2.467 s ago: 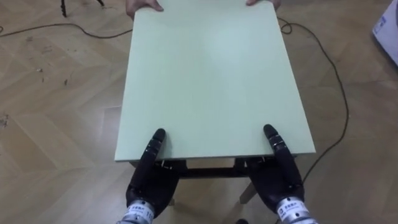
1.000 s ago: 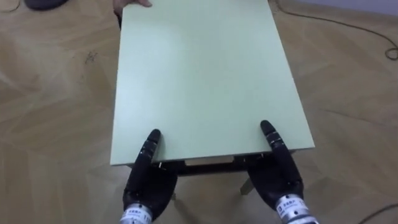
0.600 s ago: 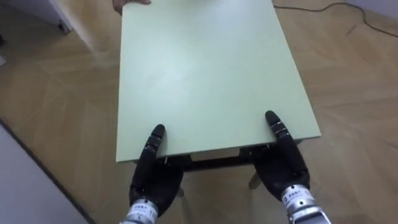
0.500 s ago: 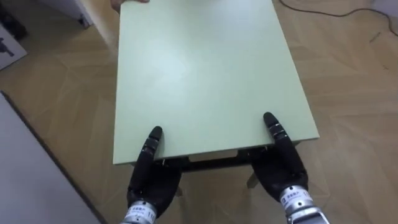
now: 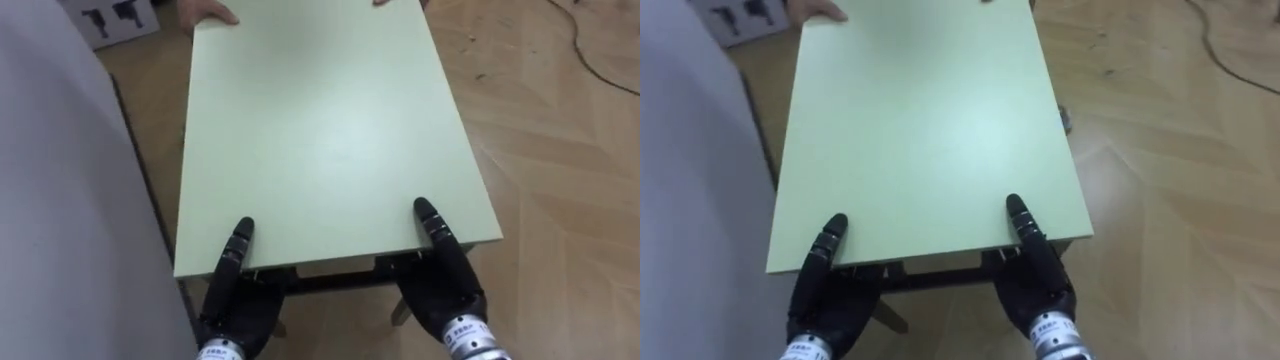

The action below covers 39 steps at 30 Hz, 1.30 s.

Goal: Move table with human

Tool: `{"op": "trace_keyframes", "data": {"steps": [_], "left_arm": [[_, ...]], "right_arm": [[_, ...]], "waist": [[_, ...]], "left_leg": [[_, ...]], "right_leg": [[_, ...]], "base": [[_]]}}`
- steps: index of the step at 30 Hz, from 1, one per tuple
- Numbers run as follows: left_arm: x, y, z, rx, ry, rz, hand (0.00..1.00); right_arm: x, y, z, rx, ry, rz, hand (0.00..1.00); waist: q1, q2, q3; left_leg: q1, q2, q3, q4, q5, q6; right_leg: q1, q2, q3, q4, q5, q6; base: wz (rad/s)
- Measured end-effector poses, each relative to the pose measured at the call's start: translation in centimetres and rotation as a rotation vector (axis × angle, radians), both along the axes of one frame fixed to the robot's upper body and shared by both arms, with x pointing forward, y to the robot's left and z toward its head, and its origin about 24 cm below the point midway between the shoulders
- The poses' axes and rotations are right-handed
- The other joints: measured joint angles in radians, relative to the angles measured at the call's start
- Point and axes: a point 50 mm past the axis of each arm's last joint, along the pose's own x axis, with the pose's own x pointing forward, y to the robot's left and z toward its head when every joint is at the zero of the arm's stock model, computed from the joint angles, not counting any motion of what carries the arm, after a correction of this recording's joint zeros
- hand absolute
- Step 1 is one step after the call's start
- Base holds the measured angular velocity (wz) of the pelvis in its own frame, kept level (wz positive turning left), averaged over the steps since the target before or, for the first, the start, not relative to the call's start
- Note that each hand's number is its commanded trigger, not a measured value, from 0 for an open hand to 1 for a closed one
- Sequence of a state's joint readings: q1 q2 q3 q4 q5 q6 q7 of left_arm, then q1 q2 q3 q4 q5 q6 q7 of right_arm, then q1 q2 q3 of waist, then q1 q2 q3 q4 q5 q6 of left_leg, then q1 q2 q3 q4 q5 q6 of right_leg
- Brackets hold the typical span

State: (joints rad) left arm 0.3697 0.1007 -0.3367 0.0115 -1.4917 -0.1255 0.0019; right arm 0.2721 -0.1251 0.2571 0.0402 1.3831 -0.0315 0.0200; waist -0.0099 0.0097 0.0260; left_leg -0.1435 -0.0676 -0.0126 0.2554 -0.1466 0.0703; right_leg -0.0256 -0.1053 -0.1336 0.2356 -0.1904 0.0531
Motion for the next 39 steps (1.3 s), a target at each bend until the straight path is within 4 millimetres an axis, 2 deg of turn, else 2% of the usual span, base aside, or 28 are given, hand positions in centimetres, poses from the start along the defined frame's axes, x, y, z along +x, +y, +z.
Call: {"op": "trace_keyframes", "data": {"steps": [1,5,6,7,8,9,10,11,13,15,17,20,21,22,23,24,25,28,34,39], "left_arm": [[0.0,0.0,0.1,0.001,-0.004,-0.001,1.0],[0.1,0.1,0.2,0.002,-0.011,0.006,1.0],[0.1,0.2,0.2,0.005,-0.013,0.008,1.0],[0.2,0.3,0.3,0.008,-0.015,0.01,1.0],[0.2,0.3,0.3,0.008,-0.015,0.01,1.0],[0.2,0.4,0.3,0.009,-0.016,0.014,1.0],[0.2,0.3,0.3,0.006,-0.011,0.011,1.0],[0.2,0.4,0.3,0.01,-0.01,0.008,1.0],[0.3,0.5,0.3,0.016,-0.012,0.006,1.0],[0.3,0.4,0.3,0.023,-0.015,-0.004,1.0],[0.3,0.5,0.3,0.028,-0.011,-0.003,1.0],[0.3,0.5,0.3,0.034,-0.007,-0.007,1.0],[0.3,0.5,0.2,0.038,-0.001,-0.007,1.0],[0.2,0.5,0.1,0.039,0.005,-0.007,1.0],[0.2,0.5,0.0,0.04,0.006,-0.007,1.0],[0.2,0.4,0.0,0.035,0.009,-0.005,1.0],[0.1,0.3,-0.3,0.032,0.021,-0.002,1.0],[0.1,0.4,-0.4,0.045,0.028,-0.001,1.0],[-0.2,0.1,-0.9,0.051,0.051,-0.02,1.0],[-0.4,0.0,-1.2,0.064,0.065,-0.032,1.0]], "right_arm": [[0.1,0.0,0.0,0.003,-0.002,0.0,1.0],[0.3,0.1,0.2,0.005,-0.01,0.006,1.0],[0.3,0.2,0.2,0.003,-0.011,0.009,1.0],[0.3,0.4,0.2,0.006,-0.01,0.011,1.0],[0.3,0.5,0.2,0.006,-0.011,0.014,1.0],[0.3,0.6,0.2,0.008,-0.011,0.014,1.0],[0.1,0.4,0.0,0.014,0.001,0.007,1.0],[0.1,0.4,-0.1,0.019,0.006,0.005,1.0],[0.2,0.5,-0.2,0.029,0.009,0.005,1.0],[0.1,0.5,-0.2,0.034,0.013,0.002,1.0],[0.0,0.5,-0.3,0.033,0.016,0.001,1.0],[-0.1,0.6,-0.4,0.037,0.025,0.002,1.0],[-0.1,0.6,-0.6,0.039,0.031,0.001,1.0],[-0.2,0.7,-0.7,0.041,0.038,0.0,1.0],[-0.1,0.8,-0.7,0.039,0.036,0.002,1.0],[-0.1,0.8,-0.7,0.031,0.031,0.005,1.0],[-0.3,0.5,-0.8,0.022,0.04,0.001,1.0],[-0.4,0.5,-1.0,0.03,0.051,0.0,1.0],[-0.9,0.3,-1.5,0.03,0.076,-0.011,1.0],[-1.4,0.2,-2.0,0.034,0.103,-0.021,1.0]], "waist": [[0.006,-0.003,0.0],[0.05,-0.008,0.0003],[0.059,-0.007,0.0003],[0.066,-0.007,0.0004],[0.067,-0.007,0.0007],[0.067,-0.008,0.0009],[0.05,-0.002,0.0002],[0.04,-0.002,0.0003],[0.014,-0.003,0.0006],[0.002,-0.004,0.0016],[0.0,-0.005,0.0015],[0.001,-0.004,0.0014],[0.001,-0.002,0.0027],[0.001,0.001,0.0035],[0.006,0.0,0.0034],[0.009,0.0,0.0039],[-0.005,0.012,0.0037],[-0.015,0.013,0.0052],[-0.016,0.012,0.0055],[-0.016,0.012,0.0067]], "left_leg": [[0.004,0.001,0.001,0.0,0.0,0.0],[0.013,0.002,-0.01,-0.002,0.0,0.0],[0.016,0.003,-0.033,-0.003,0.0,0.0],[0.019,0.005,-0.081,-0.003,0.0,0.0],[0.019,0.004,-0.103,-0.003,0.0,-0.001],[0.019,-0.001,-0.128,-0.003,-0.001,-0.003],[0.026,-0.002,-0.132,-0.003,-0.001,-0.011],[0.028,0.0,-0.114,-0.003,0.0,-0.013],[0.022,0.028,0.033,-0.013,0.001,-0.013],[0.02,0.043,0.1,-0.023,0.001,-0.012],[0.02,0.043,0.104,-0.022,0.001,-0.012],[0.021,0.037,0.085,-0.025,0.001,-0.012],[0.036,0.039,0.046,-0.036,0.001,-0.011],[0.044,0.04,-0.026,-0.038,0.001,-0.012],[0.044,0.038,-0.043,-0.038,0.001,-0.012],[0.045,0.029,-0.051,-0.04,-0.004,-0.018],[0.055,0.03,-0.037,-0.047,-0.007,-0.021],[0.076,0.046,0.051,-0.077,-0.007,-0.021],[0.105,0.034,0.092,-0.093,-0.007,-0.021],[0.139,0.03,0.095,-0.097,-0.007,-0.021]], "right_leg": [[0.009,0.003,0.025,0.0,0.0,0.0],[0.02,0.008,0.051,0.006,0.0,0.0],[0.018,0.011,0.051,0.021,-0.002,0.002],[0.006,0.027,0.069,0.012,-0.02,0.001],[-0.001,0.039,0.091,-0.017,-0.018,-0.003],[-0.028,0.056,0.12,-0.066,0.007,-0.023],[-0.033,0.059,0.114,-0.057,0.038,-0.041],[-0.022,0.058,0.101,-0.052,0.038,-0.04],[-0.001,0.065,0.05,-0.051,0.038,-0.04],[0.003,0.073,0.046,-0.05,0.037,-0.04],[0.006,0.074,0.048,-0.05,0.034,-0.039],[0.014,0.075,0.038,-0.047,0.03,-0.039],[-0.003,0.079,0.021,-0.002,0.023,-0.029],[-0.034,0.078,0.028,0.014,-0.003,-0.029],[-0.053,0.075,0.03,-0.02,0.002,-0.034],[-0.101,0.061,0.035,-0.075,0.081,-0.049],[-0.095,0.056,0.014,-0.041,0.089,-0.063],[-0.087,0.064,0.012,-0.031,0.088,-0.063],[-0.072,0.058,0.02,-0.029,0.085,-0.056],[-0.044,0.053,0.019,-0.025,0.085,-0.054]], "base": [[0.46],[0.19],[0.26],[0.29],[0.43],[0.73],[0.87],[0.95],[0.85],[0.73],[0.43],[0.18],[0.08],[0.0],[-0.07],[0.11],[0.17],[0.14],[-0.04],[-0.01]]}}
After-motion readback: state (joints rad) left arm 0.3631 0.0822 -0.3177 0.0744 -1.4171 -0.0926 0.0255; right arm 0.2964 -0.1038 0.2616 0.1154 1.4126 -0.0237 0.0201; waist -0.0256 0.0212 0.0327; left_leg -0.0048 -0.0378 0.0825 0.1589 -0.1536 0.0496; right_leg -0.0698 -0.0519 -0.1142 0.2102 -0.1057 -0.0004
